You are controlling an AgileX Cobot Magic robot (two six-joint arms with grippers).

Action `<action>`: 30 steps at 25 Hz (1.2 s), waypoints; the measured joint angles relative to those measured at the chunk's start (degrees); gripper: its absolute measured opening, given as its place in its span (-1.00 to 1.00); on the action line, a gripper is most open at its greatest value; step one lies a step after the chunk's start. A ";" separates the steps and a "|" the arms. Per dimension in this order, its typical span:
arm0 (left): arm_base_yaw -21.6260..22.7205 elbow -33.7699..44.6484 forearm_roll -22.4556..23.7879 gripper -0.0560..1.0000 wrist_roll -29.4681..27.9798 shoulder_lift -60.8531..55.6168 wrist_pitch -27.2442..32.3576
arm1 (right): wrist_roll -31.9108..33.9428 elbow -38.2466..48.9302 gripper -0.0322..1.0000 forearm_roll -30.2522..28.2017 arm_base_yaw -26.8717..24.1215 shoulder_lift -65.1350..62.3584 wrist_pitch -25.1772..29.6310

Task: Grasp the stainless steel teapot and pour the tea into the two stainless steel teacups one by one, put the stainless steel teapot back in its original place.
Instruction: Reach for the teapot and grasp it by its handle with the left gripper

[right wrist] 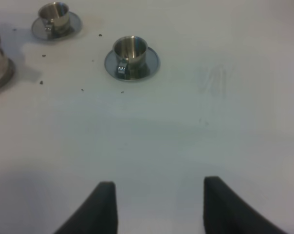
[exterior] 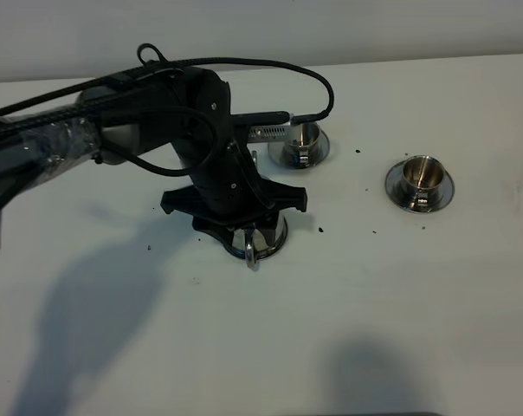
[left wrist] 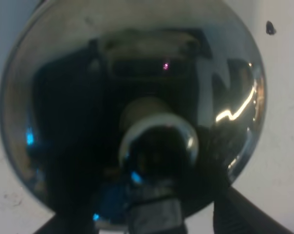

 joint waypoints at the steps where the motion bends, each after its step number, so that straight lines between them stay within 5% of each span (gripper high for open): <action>1: 0.00 -0.12 -0.33 0.14 -0.07 0.38 0.00 | 0.00 0.00 -0.17 0.00 0.00 0.00 0.00; 30: 0.64 -0.61 -0.47 0.06 -0.25 2.05 0.38 | 0.00 0.00 -0.17 0.13 0.00 0.00 0.00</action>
